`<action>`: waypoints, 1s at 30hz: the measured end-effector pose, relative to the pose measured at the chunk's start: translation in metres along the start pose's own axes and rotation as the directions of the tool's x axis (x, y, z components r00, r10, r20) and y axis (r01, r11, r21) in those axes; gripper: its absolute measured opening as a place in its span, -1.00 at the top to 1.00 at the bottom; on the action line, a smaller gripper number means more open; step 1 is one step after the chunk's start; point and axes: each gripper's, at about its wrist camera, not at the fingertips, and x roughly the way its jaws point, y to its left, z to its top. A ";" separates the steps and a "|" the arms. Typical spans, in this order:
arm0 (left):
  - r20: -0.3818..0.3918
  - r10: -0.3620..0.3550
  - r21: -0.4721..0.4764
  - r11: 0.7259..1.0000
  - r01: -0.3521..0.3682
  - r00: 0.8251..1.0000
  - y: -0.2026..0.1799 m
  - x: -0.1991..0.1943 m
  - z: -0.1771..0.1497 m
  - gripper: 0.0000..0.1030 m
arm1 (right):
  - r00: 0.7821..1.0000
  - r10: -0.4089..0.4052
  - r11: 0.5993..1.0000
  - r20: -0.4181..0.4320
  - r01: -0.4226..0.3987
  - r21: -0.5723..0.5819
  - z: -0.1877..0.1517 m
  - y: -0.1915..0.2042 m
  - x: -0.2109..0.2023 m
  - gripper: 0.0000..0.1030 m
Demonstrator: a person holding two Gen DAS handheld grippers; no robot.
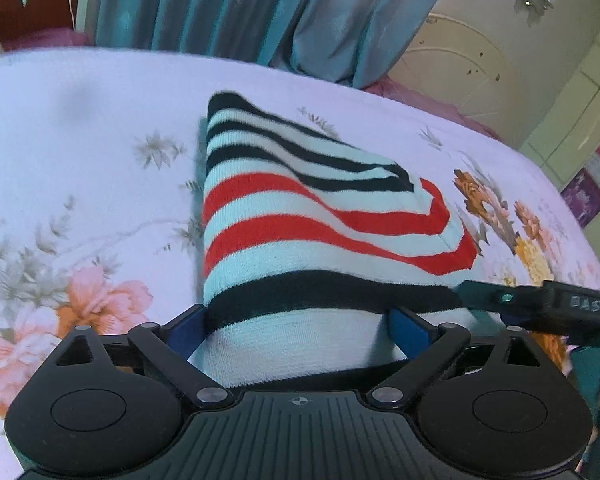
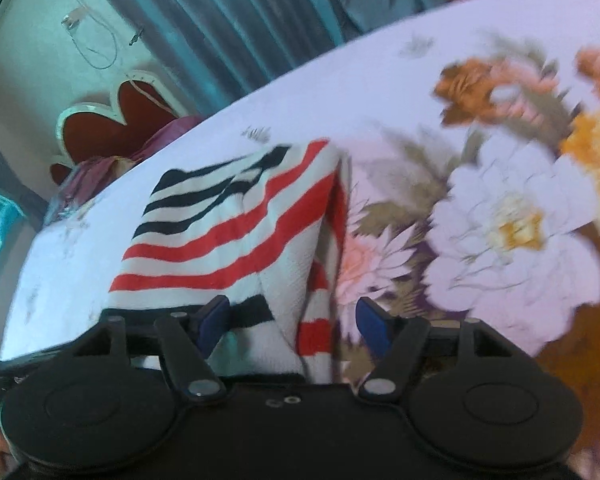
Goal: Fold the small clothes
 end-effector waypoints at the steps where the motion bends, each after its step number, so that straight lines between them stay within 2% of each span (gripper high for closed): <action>1: -0.009 -0.024 -0.023 0.999 0.024 1.000 0.004 0.003 -0.001 -0.83 | 1.000 0.017 1.000 -0.012 -0.016 0.014 -0.001 -0.002 0.006 -0.31; 4: -0.004 -0.073 -0.067 0.995 0.072 0.997 0.012 0.008 -0.004 -0.82 | 0.999 0.051 0.998 0.005 -0.051 0.021 -0.003 -0.003 0.015 -0.23; 7: 0.009 -0.069 -0.070 0.995 0.069 0.998 0.009 0.008 -0.006 -0.73 | 0.998 0.065 0.998 0.009 -0.065 0.025 -0.002 -0.001 0.019 0.02; 9: 0.028 -0.061 -0.083 0.995 0.063 0.998 0.009 0.005 -0.007 -0.50 | 0.997 0.076 0.996 0.008 -0.076 0.036 -0.002 -0.001 0.019 0.24; 10: 0.037 -0.060 -0.078 0.995 0.062 0.998 0.008 0.002 -0.008 -0.43 | 0.997 0.080 0.996 0.010 -0.080 0.038 -0.002 0.000 0.017 0.26; 12: 0.053 -0.057 -0.053 0.997 0.060 0.997 0.006 -0.006 -0.007 -0.12 | 0.997 0.079 0.996 0.022 -0.080 0.034 -0.003 0.003 0.013 0.31; 14: 0.067 -0.064 -0.048 0.997 0.068 0.996 0.005 -0.015 -0.004 -0.01 | 0.995 0.086 0.996 0.043 -0.087 0.034 -0.002 0.009 0.008 0.32; 18: 0.119 -0.059 -0.038 0.997 0.064 0.991 0.008 -0.038 0.004 0.02 | 0.989 0.123 0.992 0.077 -0.124 0.008 0.004 0.033 -0.004 0.34; 23: 0.170 -0.047 -0.024 0.998 0.052 0.984 0.042 -0.082 0.013 0.02 | 0.981 0.168 0.985 0.096 -0.165 -0.039 0.004 0.079 -0.006 0.34; 30: 0.222 0.016 -0.022 1.000 -0.011 0.975 0.141 -0.144 0.017 0.02 | 0.972 0.221 0.973 0.082 -0.214 -0.088 -0.017 0.175 0.036 0.34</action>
